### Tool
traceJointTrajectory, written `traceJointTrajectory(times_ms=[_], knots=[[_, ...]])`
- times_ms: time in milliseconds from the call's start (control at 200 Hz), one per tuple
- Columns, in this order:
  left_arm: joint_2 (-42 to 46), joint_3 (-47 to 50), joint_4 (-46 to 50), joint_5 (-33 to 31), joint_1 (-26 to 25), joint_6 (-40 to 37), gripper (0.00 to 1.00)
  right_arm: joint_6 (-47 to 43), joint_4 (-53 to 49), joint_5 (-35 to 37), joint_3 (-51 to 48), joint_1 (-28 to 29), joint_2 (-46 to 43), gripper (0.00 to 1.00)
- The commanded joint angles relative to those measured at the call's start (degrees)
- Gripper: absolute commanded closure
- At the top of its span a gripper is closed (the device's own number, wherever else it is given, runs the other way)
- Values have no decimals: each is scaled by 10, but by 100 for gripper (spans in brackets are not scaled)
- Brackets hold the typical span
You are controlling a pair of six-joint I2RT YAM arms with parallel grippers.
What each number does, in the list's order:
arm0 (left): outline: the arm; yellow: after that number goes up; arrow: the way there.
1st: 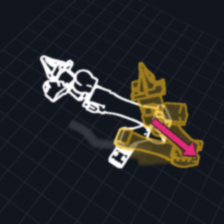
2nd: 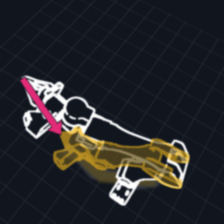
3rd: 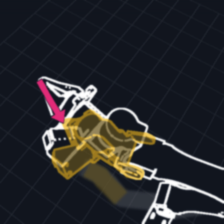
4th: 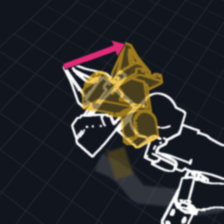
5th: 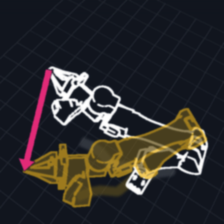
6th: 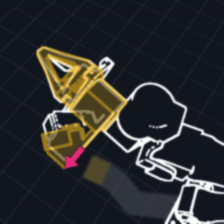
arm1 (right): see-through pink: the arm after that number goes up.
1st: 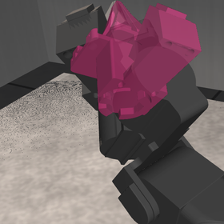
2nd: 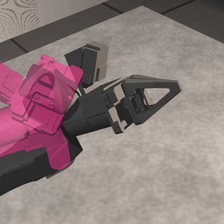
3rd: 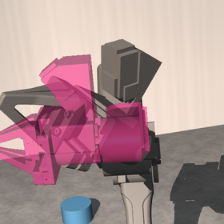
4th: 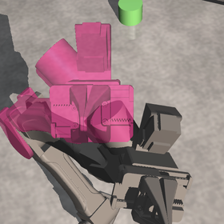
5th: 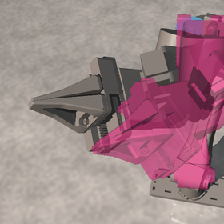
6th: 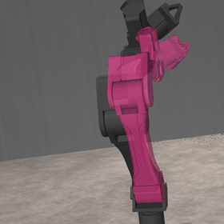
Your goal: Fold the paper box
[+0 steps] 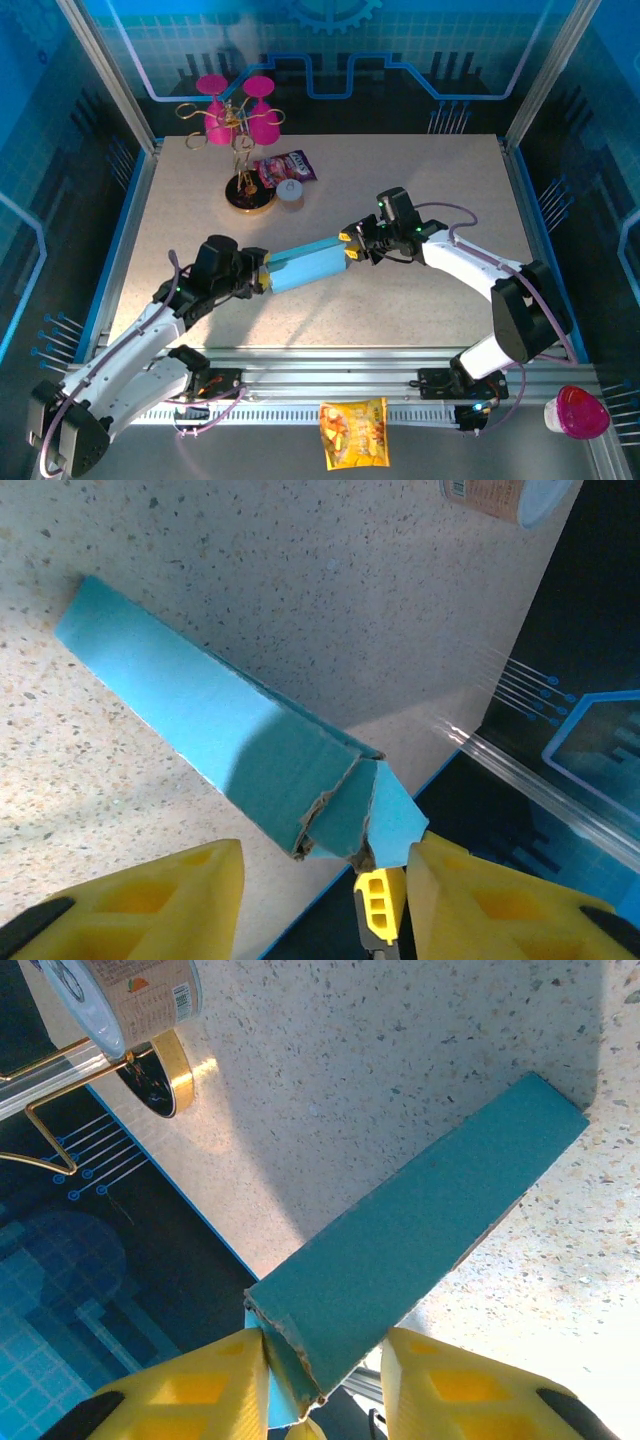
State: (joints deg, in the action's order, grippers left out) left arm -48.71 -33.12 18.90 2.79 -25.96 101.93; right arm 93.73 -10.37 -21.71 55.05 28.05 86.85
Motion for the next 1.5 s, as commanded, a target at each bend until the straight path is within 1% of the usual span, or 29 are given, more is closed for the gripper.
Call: traceJointTrajectory(times_ms=[0, 30, 100, 135, 345, 515, 595, 725, 740, 891, 946, 1001, 1071, 1131, 1211, 1306, 1411, 1491], knots=[[0, 18, -44, -8, 8, 26, 56, -6, -28, 4, -18, -7, -6, 67], [1, 25, -51, -9, 11, 29, 58, -6, -28, 5, -19, -7, -7, 67], [2, 39, -67, -7, 17, 37, 68, -7, -29, 6, -20, -7, -9, 67], [2, 45, -75, -6, 19, 38, 71, -7, -29, 6, -21, -7, -10, 67], [7, 66, -83, -2, 20, 39, 86, -10, -29, 8, -29, -8, -13, 70], [10, 78, -84, 4, 21, 35, 92, -22, -38, 10, -36, -9, -15, 80], [13, 81, -81, 5, 20, 31, 93, -29, -46, 10, -41, -10, -18, 84], [19, 78, -67, 8, 21, 21, 93, -37, -57, 14, -43, -12, -28, 85], [19, 77, -66, 8, 21, 20, 93, -38, -57, 14, -56, -12, -29, 85], [21, 72, -53, 25, 21, 0, 93, -60, -73, 15, -58, -16, -39, 85], [22, 65, -41, 37, 20, -15, 93, -78, -84, 15, -54, -19, -42, 85], [21, 57, -23, 51, 18, -33, 90, -104, -102, 13, -50, -24, -47, 86], [25, 50, 2, 69, 11, -54, 84, -148, -136, 15, -50, -30, -56, 85], [32, 50, 28, 79, 0, -68, 77, -187, -158, 14, -53, -37, -65, 83], [41, 57, 59, 91, -18, -88, 68, -244, -183, 12, -67, -46, -77, 78], [62, 63, 123, 101, -29, -116, 63, -305, -228, 22, -80, -52, -94, 70], [120, 67, 187, 79, -29, -130, 58, -348, -271, 50, -92, -54, -130, 60], [154, 73, 199, 59, -27, -128, 56, -368, -297, 77, -93, -58, -157, 53]])
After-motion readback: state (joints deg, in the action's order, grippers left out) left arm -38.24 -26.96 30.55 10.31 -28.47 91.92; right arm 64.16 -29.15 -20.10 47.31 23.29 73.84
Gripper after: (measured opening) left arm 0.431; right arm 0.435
